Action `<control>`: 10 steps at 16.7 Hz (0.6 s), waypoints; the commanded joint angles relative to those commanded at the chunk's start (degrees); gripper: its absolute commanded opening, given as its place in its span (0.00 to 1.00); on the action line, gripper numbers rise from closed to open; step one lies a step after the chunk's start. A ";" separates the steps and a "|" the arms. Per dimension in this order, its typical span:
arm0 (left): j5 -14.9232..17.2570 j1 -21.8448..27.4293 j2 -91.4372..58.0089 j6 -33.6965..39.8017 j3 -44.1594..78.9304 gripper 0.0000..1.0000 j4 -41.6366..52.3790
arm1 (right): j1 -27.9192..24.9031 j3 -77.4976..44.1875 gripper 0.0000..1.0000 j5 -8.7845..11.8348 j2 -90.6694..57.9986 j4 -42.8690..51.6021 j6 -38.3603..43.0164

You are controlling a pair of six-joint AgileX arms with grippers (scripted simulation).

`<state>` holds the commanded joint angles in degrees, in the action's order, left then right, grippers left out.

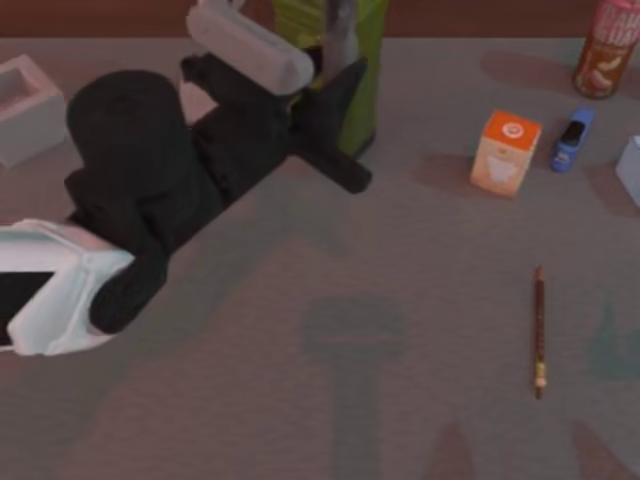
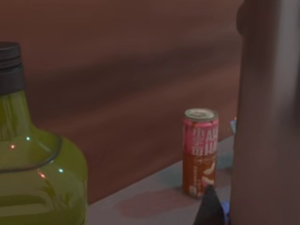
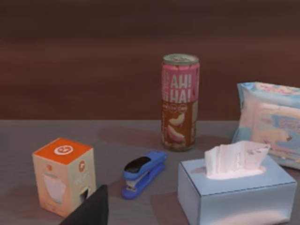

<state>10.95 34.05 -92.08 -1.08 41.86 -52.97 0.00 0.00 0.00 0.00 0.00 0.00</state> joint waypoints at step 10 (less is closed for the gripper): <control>-2.09 2.09 -0.13 -0.02 -0.21 0.00 -0.98 | 0.00 0.00 1.00 0.00 0.00 0.00 0.00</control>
<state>8.87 36.13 -92.21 -1.10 41.65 -53.95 0.00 0.00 0.00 0.00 0.00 0.00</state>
